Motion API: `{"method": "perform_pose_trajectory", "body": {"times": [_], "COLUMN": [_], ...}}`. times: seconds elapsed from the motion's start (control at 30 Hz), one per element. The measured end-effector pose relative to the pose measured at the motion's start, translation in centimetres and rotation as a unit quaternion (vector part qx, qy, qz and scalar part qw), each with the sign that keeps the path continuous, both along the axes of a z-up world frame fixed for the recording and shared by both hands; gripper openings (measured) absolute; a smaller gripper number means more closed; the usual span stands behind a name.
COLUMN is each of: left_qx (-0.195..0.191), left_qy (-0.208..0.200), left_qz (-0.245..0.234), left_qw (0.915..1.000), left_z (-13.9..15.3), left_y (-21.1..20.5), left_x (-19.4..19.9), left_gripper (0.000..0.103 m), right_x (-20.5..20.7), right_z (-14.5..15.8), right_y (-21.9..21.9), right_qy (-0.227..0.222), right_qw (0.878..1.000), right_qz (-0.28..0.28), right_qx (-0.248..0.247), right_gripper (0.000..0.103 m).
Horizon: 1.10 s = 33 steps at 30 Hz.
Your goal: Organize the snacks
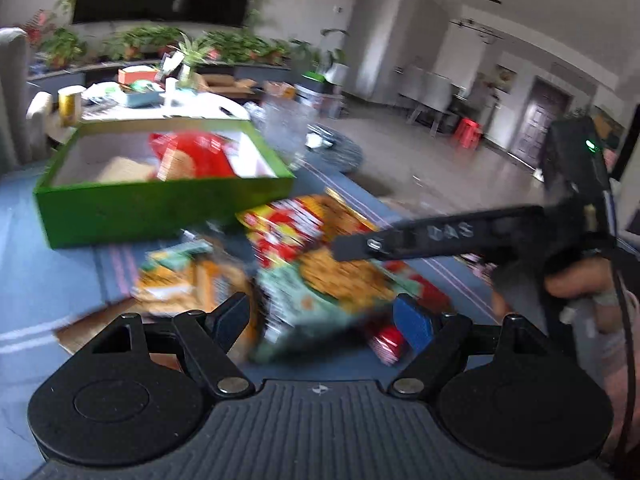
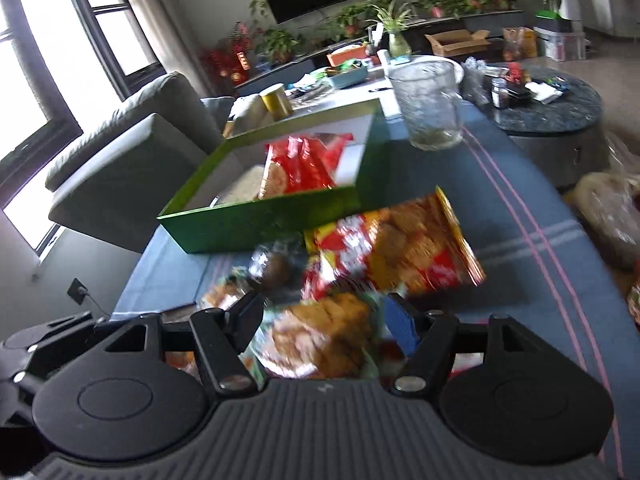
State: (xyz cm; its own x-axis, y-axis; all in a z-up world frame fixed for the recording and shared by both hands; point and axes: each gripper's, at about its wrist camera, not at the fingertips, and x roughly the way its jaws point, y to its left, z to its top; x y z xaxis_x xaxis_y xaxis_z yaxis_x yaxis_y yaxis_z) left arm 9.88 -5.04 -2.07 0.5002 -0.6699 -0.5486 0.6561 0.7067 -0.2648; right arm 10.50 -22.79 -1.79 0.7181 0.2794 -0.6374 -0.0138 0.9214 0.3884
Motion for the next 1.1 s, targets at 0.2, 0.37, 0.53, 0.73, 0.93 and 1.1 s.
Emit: {"method": "perform_pose_trajectory", "body": {"times": [0.2,0.37,0.53,0.73,0.93,1.1], "left_qx": [0.024,0.052,0.078,0.083,0.078,0.056], "left_qy": [0.027,0.034,0.017,0.021,0.028,0.027], "left_qz": [0.003,0.036,0.050,0.059,0.083,0.095], "left_qw": [0.9993,0.9974,0.9956,0.9945,0.9931,0.9935], "left_z": [-2.2,-3.6,-4.3,-4.8,-4.9,-4.0], "left_y": [-1.6,-1.9,-2.2,-1.3,0.5,2.5], "left_x": [0.0,1.2,2.0,2.4,2.3,1.4], "left_gripper": [0.077,0.077,0.077,0.077,0.077,0.077], "right_x": [-0.8,-1.2,-0.9,-0.3,-0.9,-2.0], "right_z": [-0.5,-0.7,-1.2,-1.5,-1.1,-0.2], "right_y": [0.2,0.7,1.4,1.9,2.7,3.4], "right_qy": [0.005,0.005,0.010,0.012,0.012,0.000], "right_qw": [1.000,1.000,1.000,1.000,0.999,0.997], "right_qz": [-0.005,0.003,0.009,0.017,0.051,0.081], "right_qx": [0.013,0.013,0.006,-0.002,0.013,-0.017], "right_gripper": [0.072,0.072,0.072,0.072,0.072,0.072]}}
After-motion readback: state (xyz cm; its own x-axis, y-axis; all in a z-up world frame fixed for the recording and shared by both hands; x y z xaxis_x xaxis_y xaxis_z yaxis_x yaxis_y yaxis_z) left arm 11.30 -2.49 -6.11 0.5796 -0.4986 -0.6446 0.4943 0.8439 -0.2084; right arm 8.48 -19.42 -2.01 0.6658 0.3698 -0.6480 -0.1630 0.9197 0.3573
